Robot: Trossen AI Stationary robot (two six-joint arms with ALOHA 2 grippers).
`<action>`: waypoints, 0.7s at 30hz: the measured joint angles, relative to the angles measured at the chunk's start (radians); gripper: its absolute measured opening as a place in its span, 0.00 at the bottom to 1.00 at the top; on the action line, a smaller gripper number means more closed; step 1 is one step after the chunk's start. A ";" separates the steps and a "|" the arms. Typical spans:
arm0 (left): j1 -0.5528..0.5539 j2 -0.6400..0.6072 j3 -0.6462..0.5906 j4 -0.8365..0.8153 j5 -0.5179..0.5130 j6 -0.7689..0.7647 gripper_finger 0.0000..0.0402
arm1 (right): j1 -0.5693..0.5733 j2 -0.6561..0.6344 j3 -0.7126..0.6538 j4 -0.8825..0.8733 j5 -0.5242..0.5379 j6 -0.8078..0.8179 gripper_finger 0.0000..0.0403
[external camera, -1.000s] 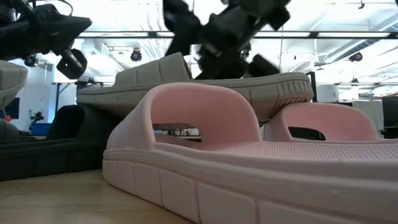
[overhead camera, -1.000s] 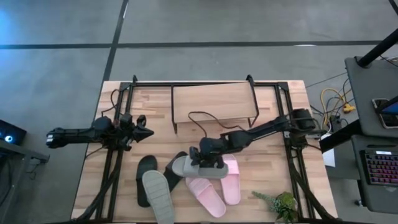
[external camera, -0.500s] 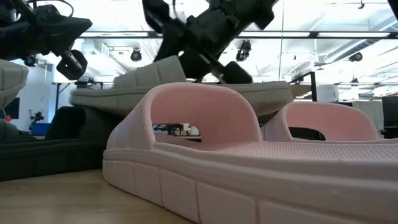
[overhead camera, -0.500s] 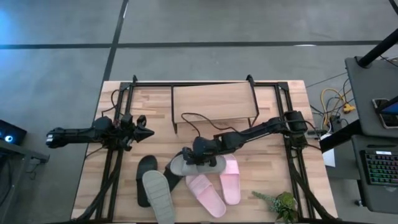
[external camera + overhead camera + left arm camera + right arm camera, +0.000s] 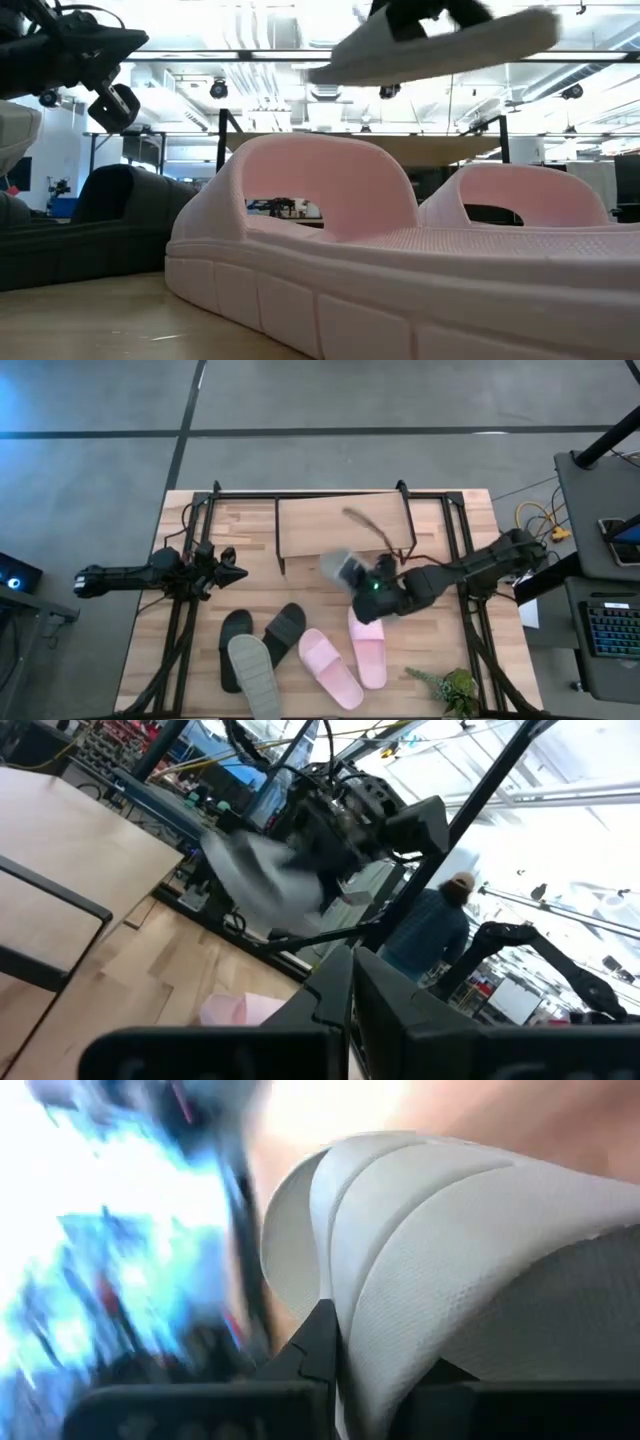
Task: Pick and place slides into the shelf
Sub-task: Put the right gray slide on the shelf
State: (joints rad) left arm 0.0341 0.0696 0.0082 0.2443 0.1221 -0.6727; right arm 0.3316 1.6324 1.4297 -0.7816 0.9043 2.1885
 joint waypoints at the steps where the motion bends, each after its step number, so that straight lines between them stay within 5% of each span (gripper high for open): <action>1: 0.000 0.000 0.000 0.000 -0.002 0.000 0.00 | -0.014 0.000 -0.003 -0.009 0.083 0.054 0.03; 3: 0.000 0.000 0.000 0.000 -0.012 0.001 0.00 | -0.058 0.000 -0.006 0.013 0.189 0.094 0.04; 6: 0.000 0.000 0.000 0.000 -0.036 0.001 0.00 | -0.155 -0.001 -0.006 0.056 0.215 0.096 0.06; 15: 0.000 -0.001 0.002 0.010 -0.075 -0.002 0.00 | -0.457 0.005 -0.021 0.061 -0.110 0.117 0.17; 21: 0.000 0.000 0.002 0.008 -0.075 -0.002 0.00 | -0.544 0.005 -0.028 0.067 -0.126 0.108 0.17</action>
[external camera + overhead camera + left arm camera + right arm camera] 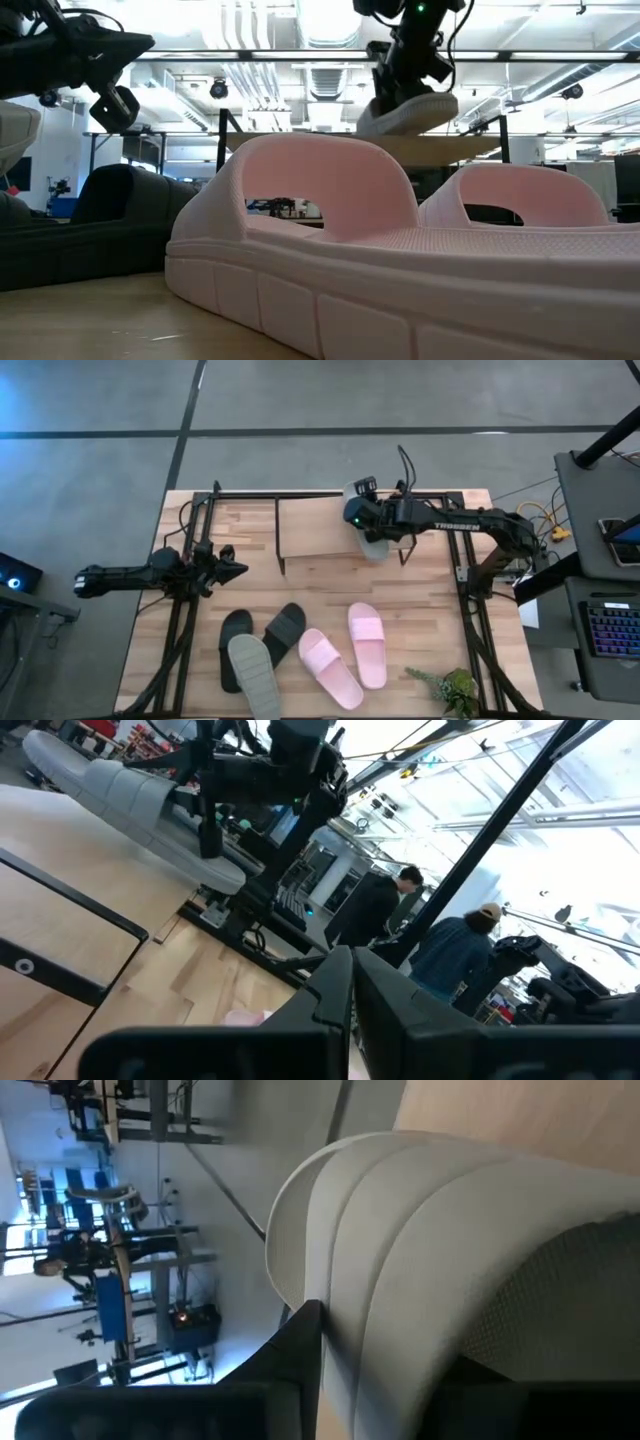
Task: Pick and place slides into the shelf
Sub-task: Put the right gray slide on the shelf
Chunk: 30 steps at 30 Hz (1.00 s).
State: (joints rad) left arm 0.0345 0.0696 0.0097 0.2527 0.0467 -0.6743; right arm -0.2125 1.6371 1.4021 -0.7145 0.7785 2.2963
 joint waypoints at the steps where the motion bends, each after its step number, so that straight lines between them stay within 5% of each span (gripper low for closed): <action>1: 0.000 0.000 0.000 0.000 0.000 0.000 0.00 | -0.004 0.000 -0.003 -0.001 0.000 0.000 0.17; 18: 0.000 0.000 0.000 0.000 0.000 0.000 0.00 | -0.024 0.076 -0.009 0.046 -0.046 -0.097 0.19; 30: 0.000 0.000 0.001 0.000 0.001 0.000 0.00 | -0.035 0.078 0.010 0.047 -0.065 -0.199 0.44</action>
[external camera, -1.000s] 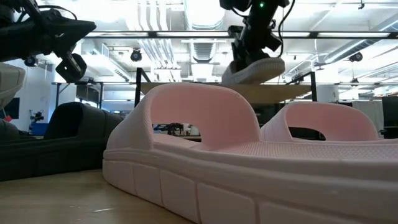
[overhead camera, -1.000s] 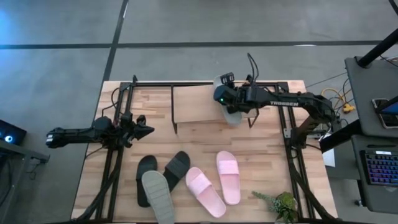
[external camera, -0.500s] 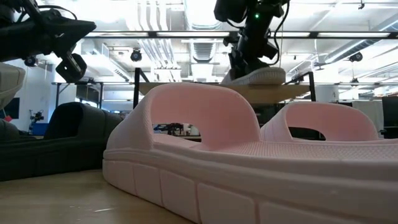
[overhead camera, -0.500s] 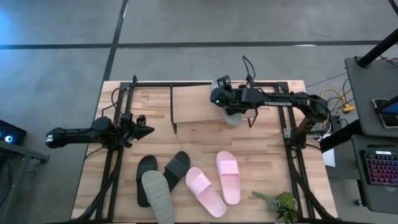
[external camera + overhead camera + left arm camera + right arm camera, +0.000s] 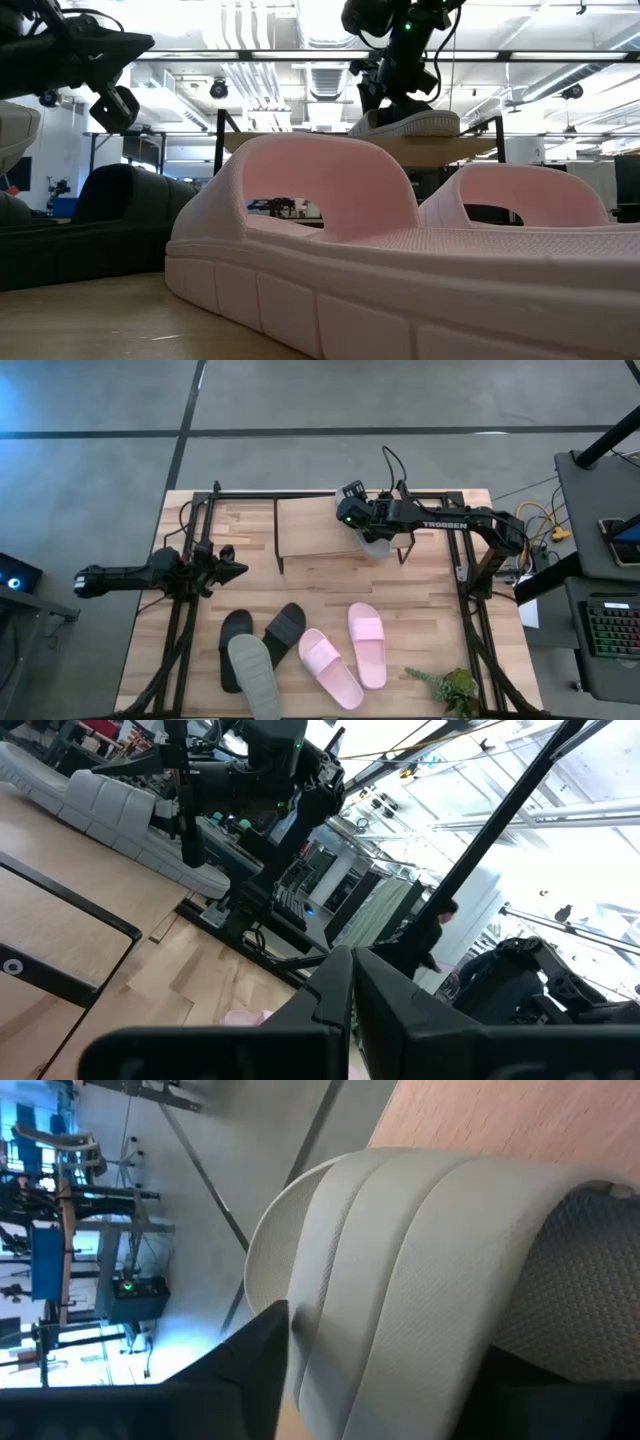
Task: Pick and place slides into the shelf
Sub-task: Put the right gray slide on the shelf
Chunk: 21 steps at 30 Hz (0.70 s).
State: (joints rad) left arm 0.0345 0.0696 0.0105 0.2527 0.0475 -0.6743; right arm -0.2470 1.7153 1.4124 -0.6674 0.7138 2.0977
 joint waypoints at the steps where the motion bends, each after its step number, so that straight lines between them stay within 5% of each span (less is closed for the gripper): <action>1: 0.000 0.000 0.000 0.000 0.000 0.000 0.00 | 0.000 -0.001 0.000 0.000 -0.012 -0.003 0.46; 13: 0.000 0.000 0.000 0.000 0.000 0.000 0.00 | 0.009 -0.053 0.031 -0.018 -0.086 -0.105 0.54; 21: 0.000 0.000 0.000 0.000 0.000 0.000 0.00 | 0.035 -0.092 0.102 -0.215 -0.204 -0.278 0.54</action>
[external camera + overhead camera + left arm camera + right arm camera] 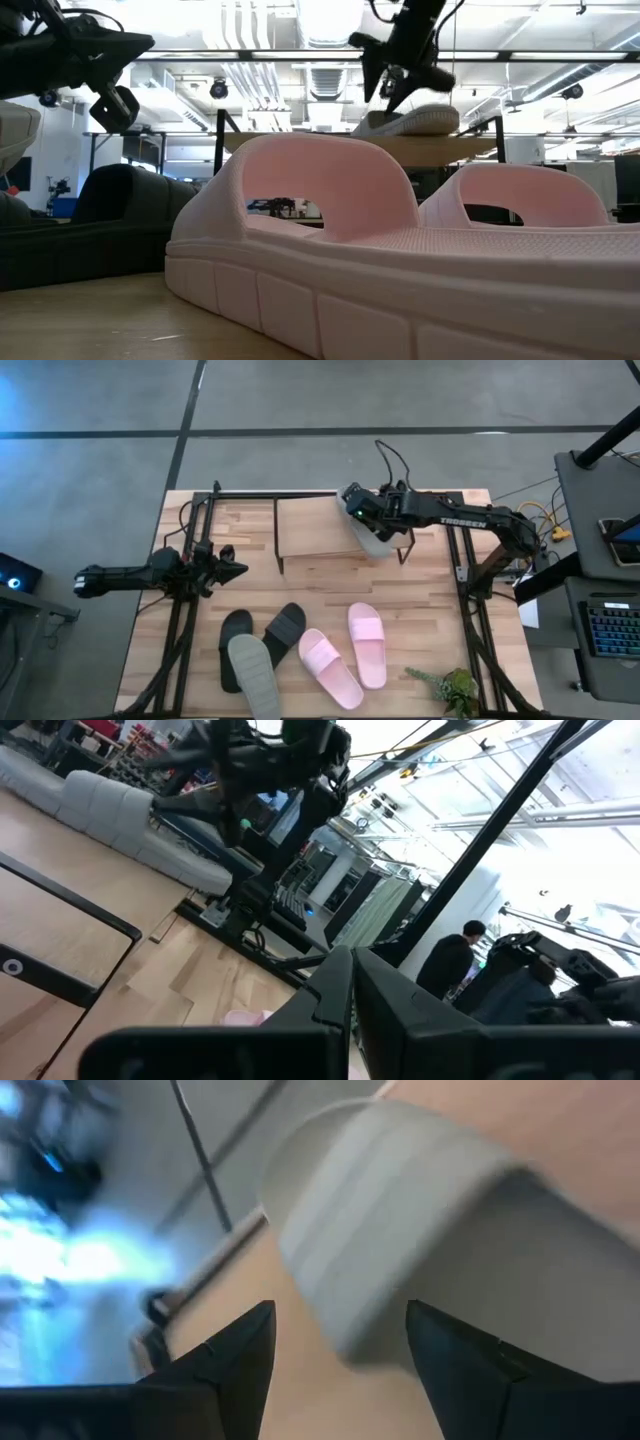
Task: Pick and place slides into the shelf
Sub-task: Put the right gray slide on the shelf
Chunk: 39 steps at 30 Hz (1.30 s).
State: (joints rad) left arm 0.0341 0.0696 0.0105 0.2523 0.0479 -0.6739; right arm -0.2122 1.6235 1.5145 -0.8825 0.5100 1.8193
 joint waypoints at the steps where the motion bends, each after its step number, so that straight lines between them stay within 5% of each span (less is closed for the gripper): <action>1: 0.000 0.000 0.000 0.000 0.000 0.000 0.00 | 0.010 -0.003 0.007 -0.024 -0.010 -0.022 0.54; 11: 0.000 0.000 0.000 0.000 0.000 0.000 0.00 | 0.119 -0.067 0.018 -0.284 -0.172 -0.544 0.52; 17: 0.000 0.002 0.000 0.000 -0.007 0.000 0.00 | 0.139 -0.063 0.018 -0.428 -0.233 -0.569 0.38; 29: 0.000 0.002 0.000 0.000 -0.043 0.000 0.00 | 0.103 -0.062 0.017 -0.537 -0.120 -0.565 0.06; 39: 0.000 0.002 0.000 0.000 -0.057 0.000 0.00 | 0.019 -0.023 0.013 -0.544 -0.113 -0.671 0.02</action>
State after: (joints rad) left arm 0.0341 0.0715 0.0101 0.2527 -0.0096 -0.6743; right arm -0.1930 1.6001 1.5272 -1.4268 0.3965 1.1482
